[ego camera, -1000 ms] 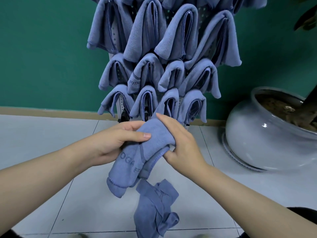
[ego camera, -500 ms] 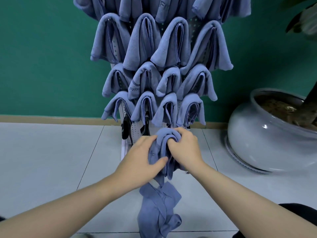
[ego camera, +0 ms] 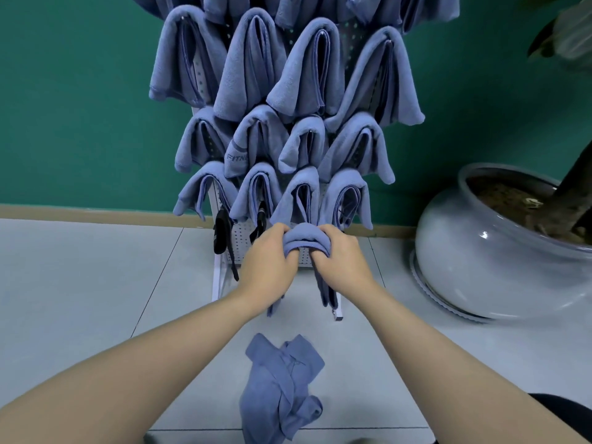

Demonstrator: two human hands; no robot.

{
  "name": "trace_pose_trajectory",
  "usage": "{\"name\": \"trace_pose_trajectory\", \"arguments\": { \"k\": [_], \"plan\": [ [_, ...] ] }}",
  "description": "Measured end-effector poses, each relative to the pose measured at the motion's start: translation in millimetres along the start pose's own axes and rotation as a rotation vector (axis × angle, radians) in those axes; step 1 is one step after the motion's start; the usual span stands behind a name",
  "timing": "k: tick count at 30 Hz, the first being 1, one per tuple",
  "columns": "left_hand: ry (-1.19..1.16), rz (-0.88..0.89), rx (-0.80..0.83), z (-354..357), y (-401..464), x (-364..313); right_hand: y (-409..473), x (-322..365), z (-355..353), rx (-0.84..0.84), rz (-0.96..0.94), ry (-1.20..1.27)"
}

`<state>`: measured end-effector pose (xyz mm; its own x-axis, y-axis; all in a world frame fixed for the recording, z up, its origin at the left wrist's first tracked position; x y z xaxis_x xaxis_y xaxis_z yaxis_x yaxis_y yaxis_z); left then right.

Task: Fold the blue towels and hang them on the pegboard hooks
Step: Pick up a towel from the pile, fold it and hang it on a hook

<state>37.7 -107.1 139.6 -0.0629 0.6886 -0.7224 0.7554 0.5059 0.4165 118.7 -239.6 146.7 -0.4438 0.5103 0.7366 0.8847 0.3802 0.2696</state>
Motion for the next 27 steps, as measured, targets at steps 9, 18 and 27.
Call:
{"name": "trace_pose_trajectory", "arguments": {
  "k": [9, 18, 27],
  "plan": [
    [-0.159, -0.082, 0.043, 25.5, 46.3, -1.7, 49.5, -26.3, 6.3, -0.096, 0.071, 0.243],
    [-0.235, -0.086, 0.164, 53.5, 90.4, 20.9, 100.9, -52.3, 29.6, -0.075, 0.040, 0.303],
    [-0.265, -0.135, 0.088, 71.1, 117.0, 52.8, 127.7, -63.3, 55.0, -0.159, -0.112, 0.236]
  ]
}}
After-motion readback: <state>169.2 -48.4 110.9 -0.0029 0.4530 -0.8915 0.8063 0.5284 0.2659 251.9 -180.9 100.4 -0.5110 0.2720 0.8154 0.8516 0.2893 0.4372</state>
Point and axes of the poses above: each hand's wrist, its own y-axis towards the middle knuckle, its own z-axis out of the palm, x = y × z, the point moved 3 cm from there along y, towards the middle knuckle, and after that the axes turned 9 degrees about -x, right-handed, at the moved point
